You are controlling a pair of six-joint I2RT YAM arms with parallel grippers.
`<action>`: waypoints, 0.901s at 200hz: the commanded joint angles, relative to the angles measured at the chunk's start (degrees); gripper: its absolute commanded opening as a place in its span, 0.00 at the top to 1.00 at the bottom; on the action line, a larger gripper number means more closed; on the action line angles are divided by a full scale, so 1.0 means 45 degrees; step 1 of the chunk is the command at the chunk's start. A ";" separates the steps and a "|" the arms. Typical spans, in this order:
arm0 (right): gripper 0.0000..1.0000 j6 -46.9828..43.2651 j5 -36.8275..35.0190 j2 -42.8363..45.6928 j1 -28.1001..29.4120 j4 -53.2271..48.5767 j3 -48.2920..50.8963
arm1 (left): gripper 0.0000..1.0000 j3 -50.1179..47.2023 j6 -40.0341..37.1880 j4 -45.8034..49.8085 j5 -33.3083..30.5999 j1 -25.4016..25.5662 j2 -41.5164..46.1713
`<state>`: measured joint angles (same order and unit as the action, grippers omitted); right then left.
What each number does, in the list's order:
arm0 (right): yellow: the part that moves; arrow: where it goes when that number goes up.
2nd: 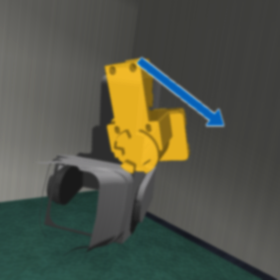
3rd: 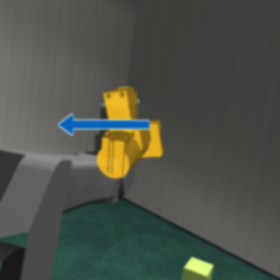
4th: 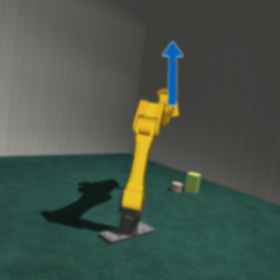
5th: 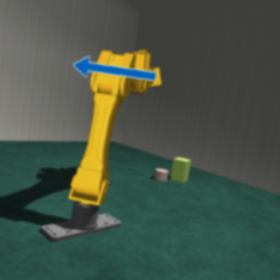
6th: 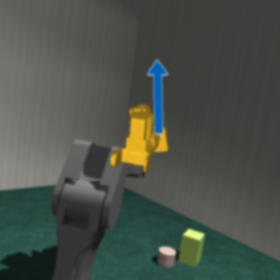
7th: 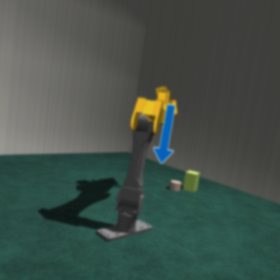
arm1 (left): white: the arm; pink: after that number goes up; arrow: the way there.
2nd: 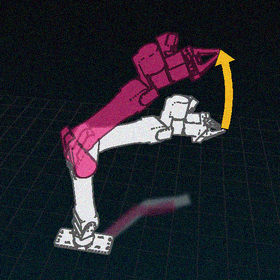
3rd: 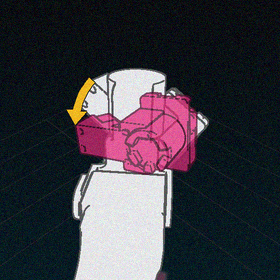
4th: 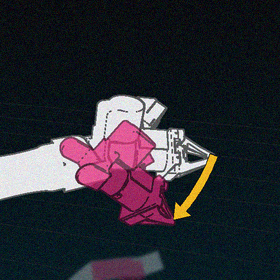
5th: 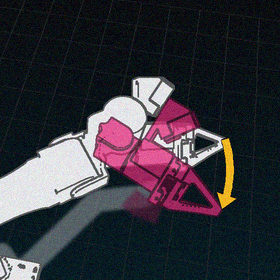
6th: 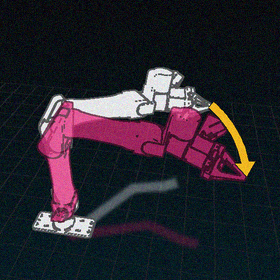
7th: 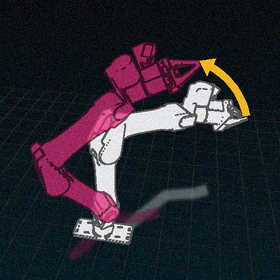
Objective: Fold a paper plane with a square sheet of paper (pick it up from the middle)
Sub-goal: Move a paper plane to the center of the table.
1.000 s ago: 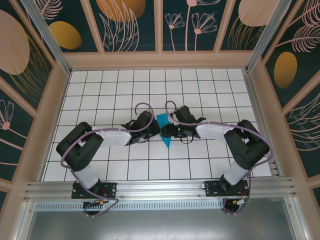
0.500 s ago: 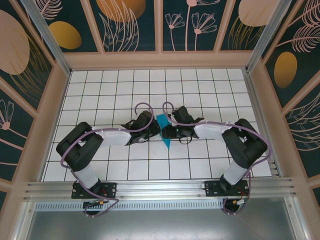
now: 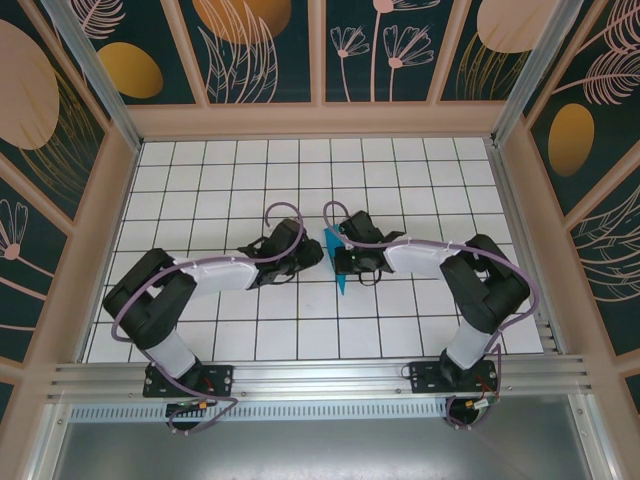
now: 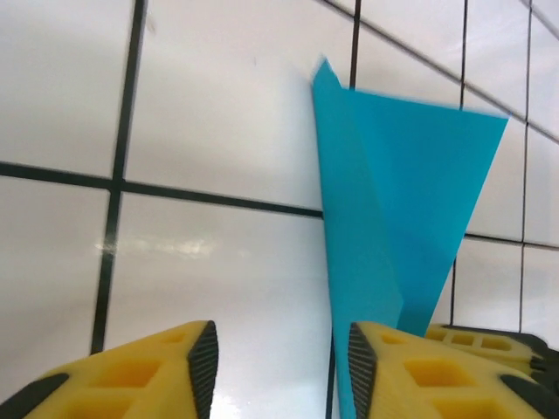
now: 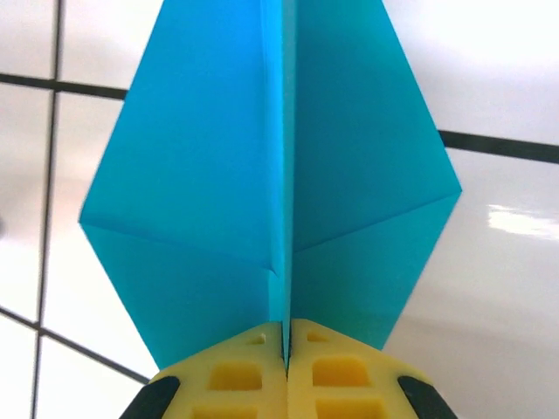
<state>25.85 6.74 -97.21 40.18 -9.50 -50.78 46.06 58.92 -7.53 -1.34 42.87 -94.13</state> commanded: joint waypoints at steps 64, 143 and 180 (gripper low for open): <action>0.78 0.0302 -0.2107 0.0174 0.0016 -0.1397 -0.0791 | 0.22 0.0311 -0.0336 0.1495 -0.1461 -0.0289 0.0585; 0.78 0.0565 -0.1909 -0.0606 0.0016 -0.1250 -0.1101 | 0.08 0.0401 -0.0396 0.1816 -0.1688 -0.0301 0.0311; 0.80 0.0643 -0.1843 -0.0800 0.0031 -0.1259 -0.1127 | 0.03 0.0466 -0.0397 0.2025 -0.1840 -0.0290 0.0273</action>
<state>27.59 -1.50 -99.83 40.18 -14.39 -54.41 46.68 57.89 -0.43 -8.03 41.78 -92.31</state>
